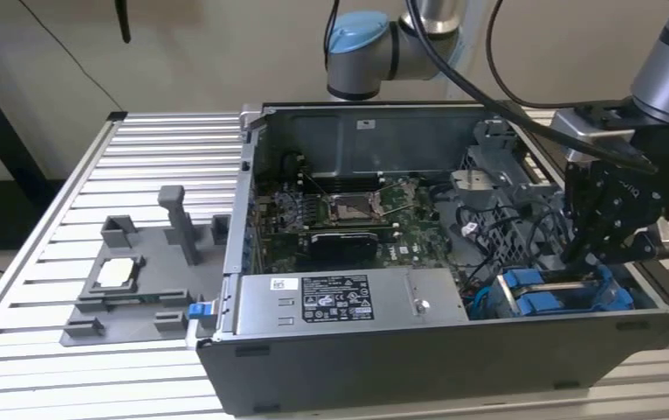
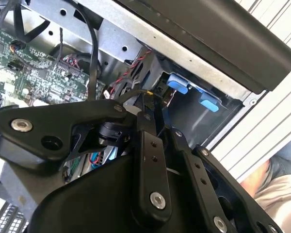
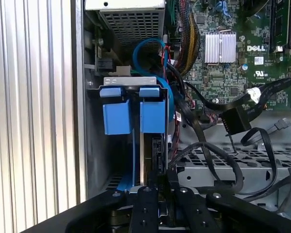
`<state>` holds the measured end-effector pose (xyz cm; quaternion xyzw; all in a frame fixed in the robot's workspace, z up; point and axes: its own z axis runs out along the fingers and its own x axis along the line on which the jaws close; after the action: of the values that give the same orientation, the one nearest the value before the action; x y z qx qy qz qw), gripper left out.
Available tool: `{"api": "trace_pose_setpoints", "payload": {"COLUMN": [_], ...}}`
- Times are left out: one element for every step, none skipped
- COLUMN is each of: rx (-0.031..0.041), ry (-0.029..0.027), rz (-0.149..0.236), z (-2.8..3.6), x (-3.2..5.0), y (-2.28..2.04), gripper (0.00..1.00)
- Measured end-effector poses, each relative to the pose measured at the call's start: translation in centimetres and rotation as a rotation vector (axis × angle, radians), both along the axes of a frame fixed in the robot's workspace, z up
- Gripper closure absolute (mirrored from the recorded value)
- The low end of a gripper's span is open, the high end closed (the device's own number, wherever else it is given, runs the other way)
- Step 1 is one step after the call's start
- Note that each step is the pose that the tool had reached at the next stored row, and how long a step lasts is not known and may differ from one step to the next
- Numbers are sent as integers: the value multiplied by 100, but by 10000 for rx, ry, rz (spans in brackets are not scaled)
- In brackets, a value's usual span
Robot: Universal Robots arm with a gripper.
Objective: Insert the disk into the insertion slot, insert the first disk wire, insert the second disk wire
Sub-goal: 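Insert the first disk wire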
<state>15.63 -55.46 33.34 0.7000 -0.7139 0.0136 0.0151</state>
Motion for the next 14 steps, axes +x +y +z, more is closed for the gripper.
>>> {"api": "trace_pose_setpoints", "payload": {"rx": [2,6,7,8,8,24,14,7,0,8,2,-2,0,0], "ry": [1,1,1,1,1,4,3,1,2,2,1,1,1,1], "rz": [-1,-1,-1,-1,-1,-2,-2,-6,-6,-6,-5,-6,-6,-6], "z": [-1,-4,-4,-5,-4,-11,-10,-8,12,47,94,133,164,193], "x": [-1,-1,-1,-1,-1,-2,-2,-2,-2,-2,-2,-2,-2,-2], "y": [0,-1,0,0,0,0,0,2,2,2,2,2,2,2], "gripper": [81,81,81,81,81,80,80,73,73,73,73,73,73,73]}}
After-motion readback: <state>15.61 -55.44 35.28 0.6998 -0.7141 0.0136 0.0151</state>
